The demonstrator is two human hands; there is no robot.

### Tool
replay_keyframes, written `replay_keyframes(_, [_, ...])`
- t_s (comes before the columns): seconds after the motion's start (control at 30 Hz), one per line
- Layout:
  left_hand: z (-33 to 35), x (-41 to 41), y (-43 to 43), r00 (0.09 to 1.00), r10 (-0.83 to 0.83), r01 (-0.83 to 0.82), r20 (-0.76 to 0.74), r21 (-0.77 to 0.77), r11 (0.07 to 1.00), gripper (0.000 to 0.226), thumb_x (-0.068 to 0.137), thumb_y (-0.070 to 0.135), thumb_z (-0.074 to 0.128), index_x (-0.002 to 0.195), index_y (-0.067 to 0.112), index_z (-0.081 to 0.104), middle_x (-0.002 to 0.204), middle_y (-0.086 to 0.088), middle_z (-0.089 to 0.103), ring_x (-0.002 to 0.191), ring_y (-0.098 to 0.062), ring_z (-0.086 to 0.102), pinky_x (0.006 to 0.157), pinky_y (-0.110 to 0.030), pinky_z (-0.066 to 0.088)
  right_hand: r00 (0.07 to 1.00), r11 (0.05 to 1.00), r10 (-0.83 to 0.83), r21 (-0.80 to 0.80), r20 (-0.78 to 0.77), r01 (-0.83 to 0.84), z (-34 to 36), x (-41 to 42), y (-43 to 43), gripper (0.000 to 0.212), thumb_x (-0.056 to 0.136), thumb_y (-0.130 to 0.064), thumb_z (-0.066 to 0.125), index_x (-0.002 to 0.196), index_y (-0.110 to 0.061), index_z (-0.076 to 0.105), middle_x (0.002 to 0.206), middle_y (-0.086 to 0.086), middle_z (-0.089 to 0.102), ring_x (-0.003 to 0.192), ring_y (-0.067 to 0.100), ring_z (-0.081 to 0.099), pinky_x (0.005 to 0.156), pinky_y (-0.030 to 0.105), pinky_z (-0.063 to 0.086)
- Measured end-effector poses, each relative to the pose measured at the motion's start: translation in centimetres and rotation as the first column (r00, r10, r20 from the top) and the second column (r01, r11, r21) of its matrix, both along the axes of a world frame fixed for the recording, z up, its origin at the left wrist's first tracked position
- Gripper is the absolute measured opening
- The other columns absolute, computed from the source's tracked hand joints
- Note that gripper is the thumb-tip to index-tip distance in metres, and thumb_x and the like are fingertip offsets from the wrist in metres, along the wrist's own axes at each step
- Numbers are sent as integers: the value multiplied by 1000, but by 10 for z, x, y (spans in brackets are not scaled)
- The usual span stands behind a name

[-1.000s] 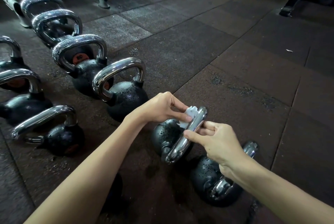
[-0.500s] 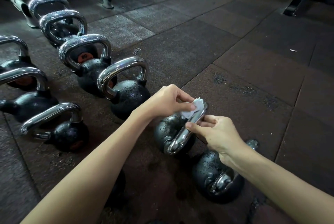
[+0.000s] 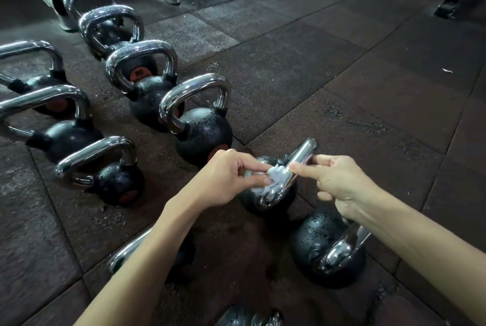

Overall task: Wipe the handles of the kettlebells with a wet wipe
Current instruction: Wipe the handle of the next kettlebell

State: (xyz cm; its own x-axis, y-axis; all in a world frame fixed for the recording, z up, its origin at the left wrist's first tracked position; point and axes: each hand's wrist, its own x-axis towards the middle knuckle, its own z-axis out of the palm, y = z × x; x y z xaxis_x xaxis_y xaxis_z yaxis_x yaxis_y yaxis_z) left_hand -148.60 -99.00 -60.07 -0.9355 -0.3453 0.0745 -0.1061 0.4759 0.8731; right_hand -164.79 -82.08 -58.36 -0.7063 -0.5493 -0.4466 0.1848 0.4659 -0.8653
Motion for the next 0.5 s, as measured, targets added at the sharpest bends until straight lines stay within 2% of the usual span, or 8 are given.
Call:
replay_keyframes(0.07, [-12, 15, -1, 1000, 20, -21, 3, 40, 999, 24, 82, 33, 85, 104, 42, 80, 84, 10, 77, 64, -4, 48, 60, -33, 40, 1000, 1000, -10, -6, -14, 9, 0, -1, -3, 85, 67, -31, 96, 138, -4, 59, 133, 10, 68, 30, -7, 43, 31, 12, 29])
replay_keyframes(0.13, [-27, 28, 1, 997, 77, -79, 27, 69, 995, 24, 81, 37, 84, 103, 47, 79, 80, 8, 74, 60, -8, 41, 57, -33, 37, 999, 999, -40, -10, -17, 40, 4, 3, -6, 68, 70, -26, 94, 128, -5, 67, 121, 8, 72, 29, -4, 41, 31, 13, 28])
replay_keyframes(0.17, [-32, 32, 3, 994, 106, -109, 41, 75, 991, 24, 81, 37, 84, 104, 45, 80, 78, 10, 72, 58, -8, 38, 57, -32, 35, 999, 999, -50, -13, -15, 50, 6, 5, -7, 54, 73, -23, 92, 119, -6, 71, 110, 7, 72, 28, -1, 38, 32, 14, 26])
replay_keyframes(0.23, [-34, 35, 6, 986, 146, -151, 75, 61, 987, 25, 82, 35, 85, 106, 42, 81, 69, 17, 66, 56, -7, 33, 57, -30, 32, 999, 999, -45, -17, -4, 45, 10, 10, -8, 33, 76, -20, 90, 102, -8, 74, 92, 8, 59, 31, 3, 27, 36, 18, 21])
replay_keyframes(0.3, [-27, 33, 6, 984, 145, -150, 105, 44, 988, 25, 85, 28, 84, 107, 38, 81, 54, 18, 54, 50, -6, 29, 53, -26, 27, 999, 999, -44, -18, -8, 44, 11, 11, -8, 29, 77, -20, 89, 99, -8, 74, 88, 8, 55, 32, 3, 25, 36, 18, 21])
replay_keyframes(0.37, [-15, 29, 7, 980, 133, -134, 149, 2, 991, 24, 87, 19, 82, 108, 32, 80, 43, 23, 49, 43, -2, 34, 49, -14, 24, 998, 998, -55, 19, -36, 55, 11, 11, -8, 30, 77, -22, 89, 99, -8, 75, 79, -2, 61, 27, 2, 34, 33, 13, 25])
replay_keyframes(0.43, [-9, 24, 10, 976, 134, -125, 174, -63, 990, 23, 88, 19, 81, 107, 32, 81, 50, 32, 57, 44, 4, 41, 50, -10, 30, 997, 997, -67, 29, -39, 68, 12, 10, -9, 28, 77, -22, 90, 97, -7, 76, 70, -8, 59, 28, -4, 41, 30, 11, 27])
replay_keyframes(0.5, [-11, 19, 10, 972, 135, -117, 191, -101, 988, 23, 88, 21, 81, 106, 35, 82, 79, 28, 74, 47, 5, 44, 51, -9, 33, 997, 997, -68, 23, -42, 69, 11, 8, -9, 27, 77, -21, 89, 95, -7, 76, 74, -5, 61, 28, -5, 42, 29, 11, 27])
